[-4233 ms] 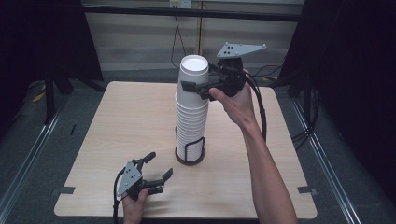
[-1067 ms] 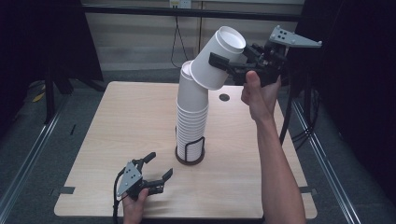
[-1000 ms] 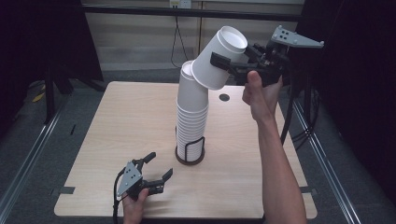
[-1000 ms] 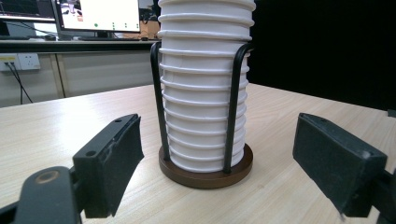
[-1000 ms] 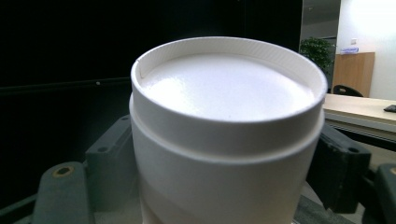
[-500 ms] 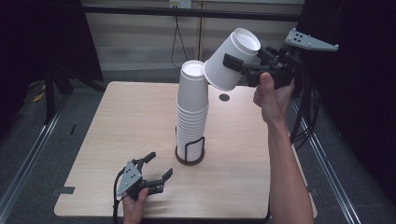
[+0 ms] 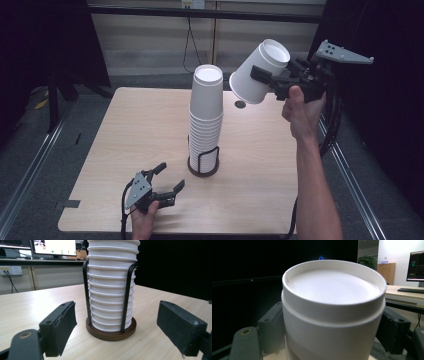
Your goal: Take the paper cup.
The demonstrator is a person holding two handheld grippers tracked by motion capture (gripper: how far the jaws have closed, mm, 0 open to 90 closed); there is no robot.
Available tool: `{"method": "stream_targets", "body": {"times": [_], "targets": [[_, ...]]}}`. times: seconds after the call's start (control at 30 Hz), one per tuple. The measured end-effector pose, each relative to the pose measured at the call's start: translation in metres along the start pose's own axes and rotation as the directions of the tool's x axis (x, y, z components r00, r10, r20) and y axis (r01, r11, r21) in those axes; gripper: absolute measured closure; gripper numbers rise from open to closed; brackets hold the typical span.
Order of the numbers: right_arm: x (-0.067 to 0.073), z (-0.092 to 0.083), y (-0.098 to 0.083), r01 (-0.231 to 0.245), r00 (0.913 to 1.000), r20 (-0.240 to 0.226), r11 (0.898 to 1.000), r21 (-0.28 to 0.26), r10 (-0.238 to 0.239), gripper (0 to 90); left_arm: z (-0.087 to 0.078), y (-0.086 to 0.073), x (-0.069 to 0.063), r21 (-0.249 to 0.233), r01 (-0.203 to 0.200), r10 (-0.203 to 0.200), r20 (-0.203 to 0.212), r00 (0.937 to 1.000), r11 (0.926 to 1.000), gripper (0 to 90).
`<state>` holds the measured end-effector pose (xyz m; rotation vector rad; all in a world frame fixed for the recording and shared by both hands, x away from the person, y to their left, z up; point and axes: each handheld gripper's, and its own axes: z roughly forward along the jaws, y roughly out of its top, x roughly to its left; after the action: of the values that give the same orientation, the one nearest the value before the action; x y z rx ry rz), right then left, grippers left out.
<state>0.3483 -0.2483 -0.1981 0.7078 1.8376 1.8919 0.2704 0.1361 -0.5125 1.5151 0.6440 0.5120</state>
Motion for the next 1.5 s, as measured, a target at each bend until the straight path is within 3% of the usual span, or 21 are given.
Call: {"method": "stream_targets", "body": {"times": [0.07, 0.23, 0.33, 0.53, 0.63, 0.7, 1.0, 1.23, 1.5], "targets": [[0.000, -0.001, -0.004, 0.002, 1.0000, 0.004, 1.000, 0.016, -0.002, 21.1, 0.002, 0.001, 0.002, 0.012, 0.021, -0.022, 0.008, 0.9997, 0.9997, 15.7], [0.000, -0.003, -0.016, -0.008, 0.9999, 0.009, 0.999, 0.035, 0.008, 21.1, 0.002, 0.001, 0.003, 0.035, 0.032, -0.033, 0.004, 0.9995, 0.9989, 15.7], [-0.001, -0.005, -0.023, -0.013, 0.9998, 0.015, 0.999, 0.048, 0.012, 21.1, 0.002, 0.003, 0.003, 0.026, 0.052, -0.052, 0.020, 0.9984, 0.9983, 15.7], [-0.001, -0.010, -0.037, -0.022, 0.9996, 0.021, 0.998, 0.064, 0.021, 21.1, 0.000, 0.015, 0.000, 0.043, 0.012, -0.013, 0.018, 0.9997, 0.9990, 16.0], [-0.001, -0.011, -0.046, -0.028, 0.9994, 0.023, 0.997, 0.076, 0.027, 21.1, 0.000, 0.019, -0.002, 0.049, 0.021, -0.023, 0.039, 0.9990, 0.9986, 16.2], [-0.001, -0.013, -0.051, -0.035, 0.9991, 0.024, 0.996, 0.077, 0.034, 21.1, -0.001, 0.022, -0.003, 0.059, -0.007, 0.004, 0.048, 0.9989, 0.9982, 16.3], [0.004, -0.015, -0.070, -0.040, 0.9988, 0.032, 0.993, 0.110, 0.036, 21.1, 0.003, 0.024, -0.005, 0.070, 0.009, -0.012, 0.050, 0.9986, 0.9975, 17.0], [0.006, -0.018, -0.089, -0.056, 0.9982, 0.029, 0.990, 0.126, 0.053, 21.1, 0.003, 0.032, -0.007, 0.057, 0.012, -0.017, 0.090, 0.9958, 0.9983, 18.7], [0.011, -0.020, -0.112, -0.081, 0.9965, 0.034, 0.985, 0.151, 0.076, 21.2, 0.006, 0.038, -0.013, 0.075, -0.001, -0.009, 0.137, 0.9905, 0.9971, 17.2]]}}
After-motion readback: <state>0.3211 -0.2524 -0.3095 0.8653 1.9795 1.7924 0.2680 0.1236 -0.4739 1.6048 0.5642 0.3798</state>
